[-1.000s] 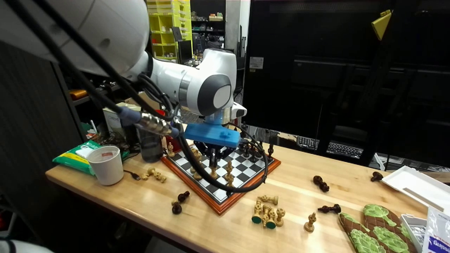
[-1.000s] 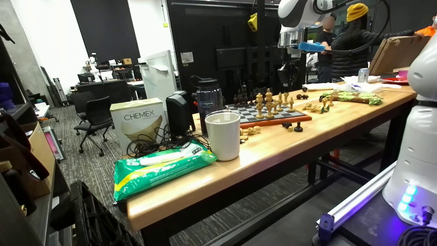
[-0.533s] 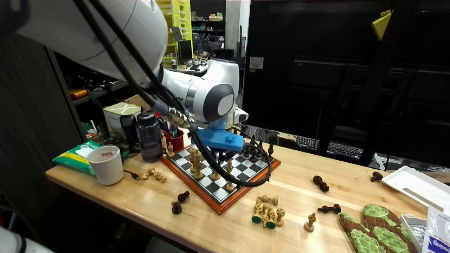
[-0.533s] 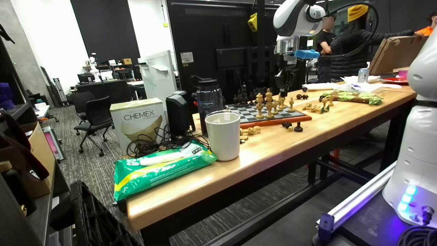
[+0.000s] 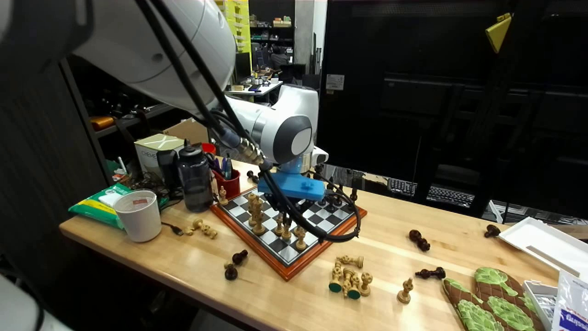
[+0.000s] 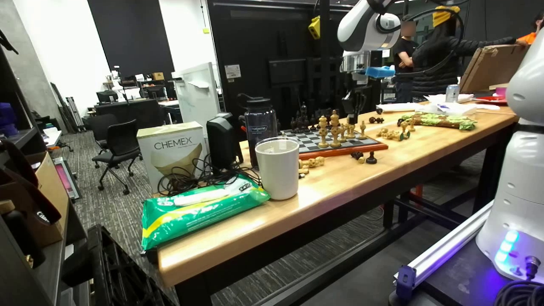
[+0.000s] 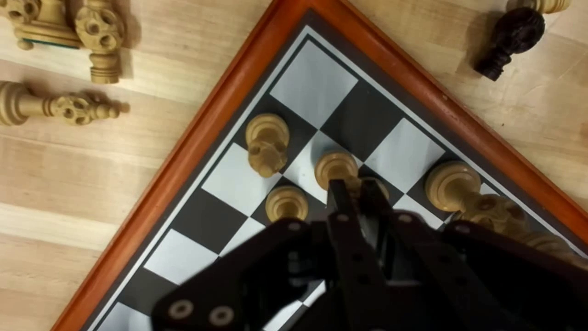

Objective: Pick up one chess piece from the table and put it on the chess board

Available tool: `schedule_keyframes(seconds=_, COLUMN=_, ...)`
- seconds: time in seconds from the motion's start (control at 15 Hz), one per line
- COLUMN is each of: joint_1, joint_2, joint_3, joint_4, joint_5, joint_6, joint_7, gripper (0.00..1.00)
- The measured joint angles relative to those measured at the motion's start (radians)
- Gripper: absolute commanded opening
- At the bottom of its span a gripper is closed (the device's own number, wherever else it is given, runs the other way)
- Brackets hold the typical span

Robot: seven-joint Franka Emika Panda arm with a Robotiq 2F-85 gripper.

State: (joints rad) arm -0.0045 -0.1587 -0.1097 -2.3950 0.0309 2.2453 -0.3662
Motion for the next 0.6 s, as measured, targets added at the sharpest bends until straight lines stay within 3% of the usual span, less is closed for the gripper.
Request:
schedule_keyframes(seconds=0.07, joint_1=-0.002, joint_2=0.004, joint_3=0.000, joint_4=0.001, joint_5=0.000, joint_6=0.001, joint_7=-0.004, gripper=0.03)
schedule_keyframes(seconds=0.13, joint_1=-0.003, joint_2=0.009, joint_3=-0.001, joint_4=0.003, joint_5=0.000, joint_6=0.003, joint_7=-0.008, gripper=0.30)
schedule_keyframes(seconds=0.6, joint_1=-0.008, joint_2=0.013, joint_3=-0.001, joint_4=0.006, joint_5=0.010, joint_6=0.009, joint_7=-0.020, gripper=0.72)
